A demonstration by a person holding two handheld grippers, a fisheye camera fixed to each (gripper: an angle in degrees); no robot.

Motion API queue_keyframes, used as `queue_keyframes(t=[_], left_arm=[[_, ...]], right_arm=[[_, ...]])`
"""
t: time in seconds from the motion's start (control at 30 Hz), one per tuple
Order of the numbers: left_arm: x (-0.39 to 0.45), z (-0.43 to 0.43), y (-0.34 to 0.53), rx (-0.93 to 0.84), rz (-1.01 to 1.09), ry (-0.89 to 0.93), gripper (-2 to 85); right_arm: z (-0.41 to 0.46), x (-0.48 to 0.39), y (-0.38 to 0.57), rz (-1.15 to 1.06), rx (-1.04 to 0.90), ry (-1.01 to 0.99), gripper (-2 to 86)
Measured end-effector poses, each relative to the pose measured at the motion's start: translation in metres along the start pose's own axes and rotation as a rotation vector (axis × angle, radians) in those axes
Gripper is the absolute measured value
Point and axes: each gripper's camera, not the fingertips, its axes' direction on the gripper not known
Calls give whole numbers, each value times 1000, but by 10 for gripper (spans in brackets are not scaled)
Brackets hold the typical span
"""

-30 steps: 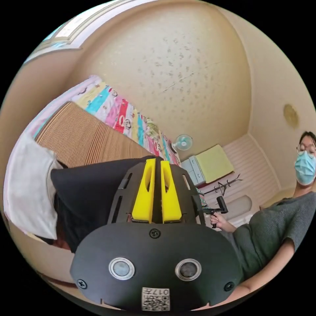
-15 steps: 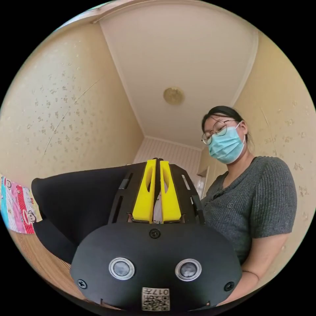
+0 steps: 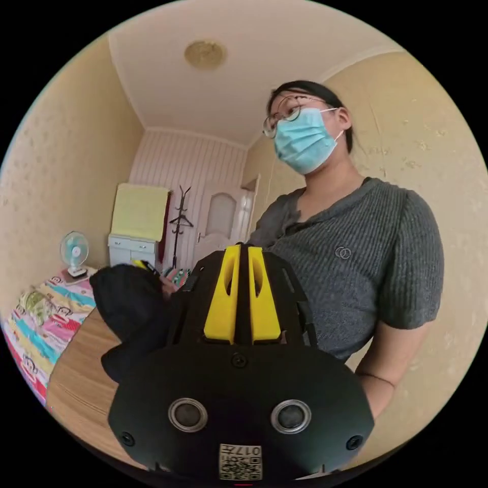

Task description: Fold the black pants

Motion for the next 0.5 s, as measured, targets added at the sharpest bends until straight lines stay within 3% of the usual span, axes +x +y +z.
queue_keyframes(t=[0.1, 0.13, 0.17, 0.23, 0.3, 0.43, 0.5], left_arm=[[-14, 22, 20, -195, -321, -266, 37], [-16, 40, 27, -365, -382, -415, 39], [-16, 63, 35, -552, -388, -569, 43], [-14, 86, 43, -655, -347, -623, 42], [-11, 88, 38, -524, -313, -522, 35], [-18, 47, 27, -6, -280, -205, 29], [-27, 32, 25, 142, -337, -232, 39]], right_arm=[[38, -52, -22, -205, -174, 59, 133], [48, -64, -24, -253, -204, 93, 132], [69, -87, -27, -342, -264, 160, 130], [101, -118, -27, -452, -334, 208, 128], [143, -154, -22, -550, -465, 210, 127], [214, -217, 32, -839, -797, 233, 123], [239, -247, 75, -998, -922, 174, 119]])
